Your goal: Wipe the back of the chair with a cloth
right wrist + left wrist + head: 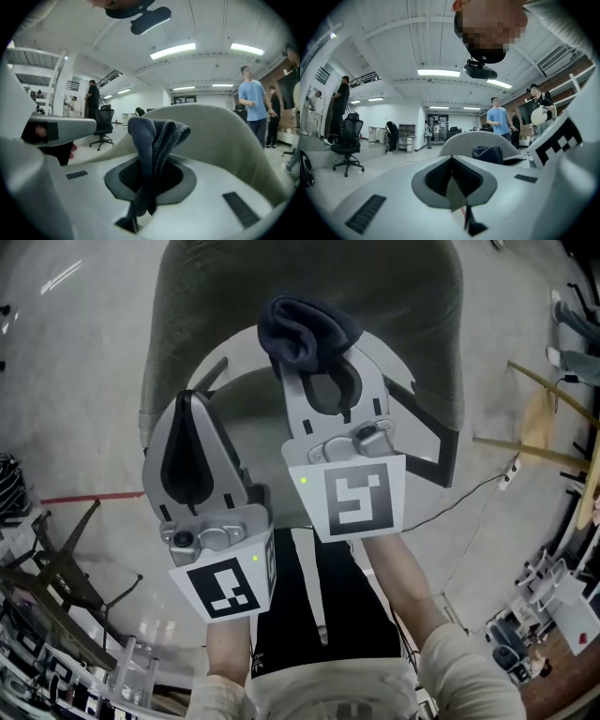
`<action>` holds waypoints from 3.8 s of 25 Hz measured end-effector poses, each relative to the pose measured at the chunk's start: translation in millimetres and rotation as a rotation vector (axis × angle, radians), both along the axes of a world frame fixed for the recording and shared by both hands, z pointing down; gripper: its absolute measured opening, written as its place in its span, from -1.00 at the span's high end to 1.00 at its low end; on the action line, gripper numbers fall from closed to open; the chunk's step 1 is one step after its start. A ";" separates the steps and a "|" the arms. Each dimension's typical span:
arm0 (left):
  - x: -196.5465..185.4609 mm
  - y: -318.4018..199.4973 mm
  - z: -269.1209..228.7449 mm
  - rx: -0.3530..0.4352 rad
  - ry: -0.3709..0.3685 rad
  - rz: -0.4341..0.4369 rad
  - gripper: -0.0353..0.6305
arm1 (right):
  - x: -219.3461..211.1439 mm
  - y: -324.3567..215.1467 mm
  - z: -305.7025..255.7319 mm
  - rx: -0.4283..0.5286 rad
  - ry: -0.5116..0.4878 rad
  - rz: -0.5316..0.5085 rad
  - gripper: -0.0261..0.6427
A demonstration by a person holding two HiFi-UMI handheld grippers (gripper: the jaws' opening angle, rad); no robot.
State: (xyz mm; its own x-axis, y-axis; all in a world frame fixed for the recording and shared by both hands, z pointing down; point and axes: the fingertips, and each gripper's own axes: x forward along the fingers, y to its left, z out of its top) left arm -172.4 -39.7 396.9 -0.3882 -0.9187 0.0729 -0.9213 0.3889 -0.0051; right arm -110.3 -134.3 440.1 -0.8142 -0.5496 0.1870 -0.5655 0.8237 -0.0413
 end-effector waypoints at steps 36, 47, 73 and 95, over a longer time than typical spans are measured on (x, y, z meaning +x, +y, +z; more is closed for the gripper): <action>-48.5 89.6 49.4 -0.018 0.022 -0.341 0.85 | -120.3 81.9 83.0 0.034 0.123 -0.502 0.76; -34.2 64.5 47.4 -0.041 0.025 -0.244 0.85 | -96.3 22.9 83.3 0.012 0.144 -0.274 0.76; 46.9 -39.4 58.6 -0.069 0.031 0.181 0.85 | 101.4 -98.8 86.9 0.010 0.202 0.379 0.76; 128.2 -47.5 46.2 -0.048 0.003 0.491 0.85 | 224.8 -36.2 94.3 -0.078 0.217 0.815 0.76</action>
State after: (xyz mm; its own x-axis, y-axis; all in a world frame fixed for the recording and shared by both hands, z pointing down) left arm -44.3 -87.2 443.1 0.0900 -0.9887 0.1202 -0.9957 -0.0919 -0.0099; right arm 114.5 -170.5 534.5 -0.1109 -0.9282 0.3552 -0.9831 0.1547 0.0974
